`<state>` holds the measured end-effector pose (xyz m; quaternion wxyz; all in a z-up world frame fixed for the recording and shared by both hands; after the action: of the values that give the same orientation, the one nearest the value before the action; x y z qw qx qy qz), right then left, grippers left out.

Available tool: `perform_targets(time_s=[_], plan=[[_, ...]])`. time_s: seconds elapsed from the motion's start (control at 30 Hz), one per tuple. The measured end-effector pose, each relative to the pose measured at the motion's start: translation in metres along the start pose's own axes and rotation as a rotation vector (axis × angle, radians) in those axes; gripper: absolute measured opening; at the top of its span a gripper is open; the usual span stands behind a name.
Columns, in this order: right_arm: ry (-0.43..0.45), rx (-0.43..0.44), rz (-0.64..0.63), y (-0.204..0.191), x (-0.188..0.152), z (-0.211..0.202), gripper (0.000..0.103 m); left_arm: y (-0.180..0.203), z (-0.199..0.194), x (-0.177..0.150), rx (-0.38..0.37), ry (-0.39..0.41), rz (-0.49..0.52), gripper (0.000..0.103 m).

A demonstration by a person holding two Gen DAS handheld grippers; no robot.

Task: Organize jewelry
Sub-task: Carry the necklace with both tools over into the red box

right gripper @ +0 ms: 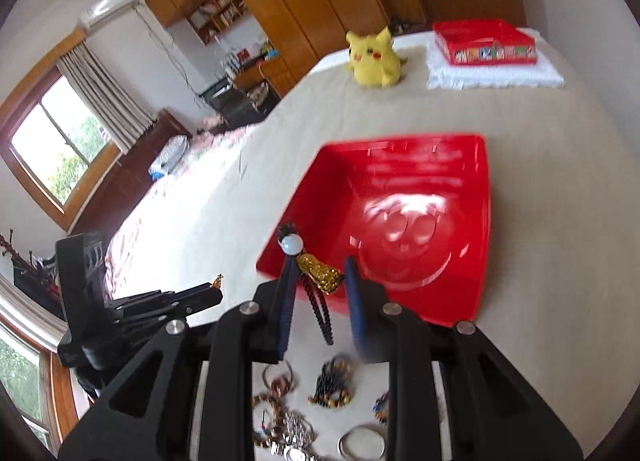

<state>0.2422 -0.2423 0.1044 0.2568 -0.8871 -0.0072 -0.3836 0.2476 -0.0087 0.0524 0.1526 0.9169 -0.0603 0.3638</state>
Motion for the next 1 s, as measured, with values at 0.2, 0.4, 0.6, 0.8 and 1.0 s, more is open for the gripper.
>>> perform_targets(time_s=[0.2,0.4,0.6,0.8,1.0], plan=[[0.070,-0.007,0.053,0.027,0.043,0.024,0.023,0.021,0.054,0.038,-0.034,-0.026,-0.002,0.014],[-0.014,-0.057,0.093,0.066,0.035,0.083,0.023,0.019,0.130,0.041,-0.004,-0.143,-0.017,0.014],[-0.103,-0.149,0.064,0.085,0.009,0.126,0.023,0.016,0.169,0.035,0.044,-0.202,0.000,0.014],[-0.140,-0.208,0.025,0.090,-0.003,0.146,0.023,0.017,0.190,0.029,0.052,-0.240,0.003,0.014],[-0.149,-0.232,-0.010,0.088,-0.009,0.152,0.023,0.010,0.194,0.024,0.053,-0.249,-0.007,0.014]])
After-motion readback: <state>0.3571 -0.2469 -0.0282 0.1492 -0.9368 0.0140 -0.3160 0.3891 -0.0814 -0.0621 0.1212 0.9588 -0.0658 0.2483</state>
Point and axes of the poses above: each gripper's, at about its wrist camera, not at the fingertips, and z roughly the way its jaws point, y to its right, x to its top, the point moved 4 cm from there along z, roughly the way its jaws point, and after that the axes turned 10 degrees about y, right-handed, at the moved point
